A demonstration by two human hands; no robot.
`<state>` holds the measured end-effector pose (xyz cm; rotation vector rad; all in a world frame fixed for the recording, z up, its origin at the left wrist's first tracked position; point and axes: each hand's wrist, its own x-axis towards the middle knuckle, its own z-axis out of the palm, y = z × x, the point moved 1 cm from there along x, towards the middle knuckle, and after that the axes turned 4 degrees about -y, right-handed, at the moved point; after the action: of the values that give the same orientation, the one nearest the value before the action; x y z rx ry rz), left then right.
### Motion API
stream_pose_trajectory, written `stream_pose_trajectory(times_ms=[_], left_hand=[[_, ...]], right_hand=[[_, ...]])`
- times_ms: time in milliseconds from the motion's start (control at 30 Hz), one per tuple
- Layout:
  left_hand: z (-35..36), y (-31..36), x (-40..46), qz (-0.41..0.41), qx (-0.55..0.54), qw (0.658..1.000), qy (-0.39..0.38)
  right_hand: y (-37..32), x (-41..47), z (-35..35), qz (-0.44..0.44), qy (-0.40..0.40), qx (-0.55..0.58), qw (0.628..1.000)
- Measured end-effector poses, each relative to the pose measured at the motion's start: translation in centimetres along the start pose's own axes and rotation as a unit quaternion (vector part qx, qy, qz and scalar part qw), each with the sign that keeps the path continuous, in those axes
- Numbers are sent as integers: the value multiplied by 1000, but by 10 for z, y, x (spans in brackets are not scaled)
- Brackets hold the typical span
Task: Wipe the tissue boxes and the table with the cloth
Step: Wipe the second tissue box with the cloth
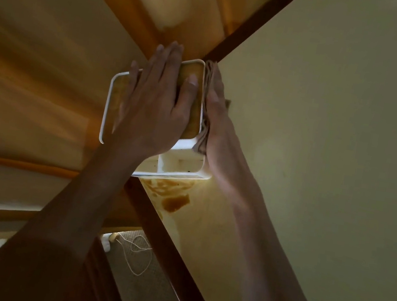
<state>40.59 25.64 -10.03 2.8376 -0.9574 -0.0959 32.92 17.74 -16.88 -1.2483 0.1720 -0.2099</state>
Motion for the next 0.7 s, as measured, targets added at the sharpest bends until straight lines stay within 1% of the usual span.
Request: stream_pose_trajectory(times_ms=[100, 167, 233, 300, 367, 433, 467, 500, 533, 600, 667, 700], left_hand=[[1, -1, 1, -1, -2, 1000, -2], [2, 0, 0, 1, -2, 1000, -4], [2, -1, 0, 1, 6, 1000, 0], [1, -2, 0, 1, 12, 1000, -6], [2, -2, 1, 3, 14, 1000, -9], [2, -3, 1, 4, 14, 1000, -6], [2, -2, 2, 4, 13, 1000, -5], [2, -2, 2, 3, 13, 1000, -6], [2, -2, 2, 3, 12, 1000, -6], [1, -1, 1, 3, 8, 1000, -4], [1, 0, 0, 4, 8, 1000, -3], [0, 0, 1, 6, 11, 1000, -3]], right_hand=[[6, -46, 13, 24, -3, 10, 1000], [6, -74, 21, 13, 0, -21, 1000], [7, -85, 25, 11, 6, -16, 1000], [3, -85, 26, 12, 11, -8, 1000], [4, -78, 25, -8, 13, -26, 1000], [3, -66, 21, 1, 20, -96, 995], [5, -55, 18, 25, 22, -126, 991], [5, -42, 14, 45, 28, -145, 988], [3, -27, 10, 39, 35, -155, 987], [1, 0, 4, -11, 31, -133, 991], [-2, 22, -6, 0, 24, -34, 999], [-4, 28, -10, 7, 20, -5, 1000]])
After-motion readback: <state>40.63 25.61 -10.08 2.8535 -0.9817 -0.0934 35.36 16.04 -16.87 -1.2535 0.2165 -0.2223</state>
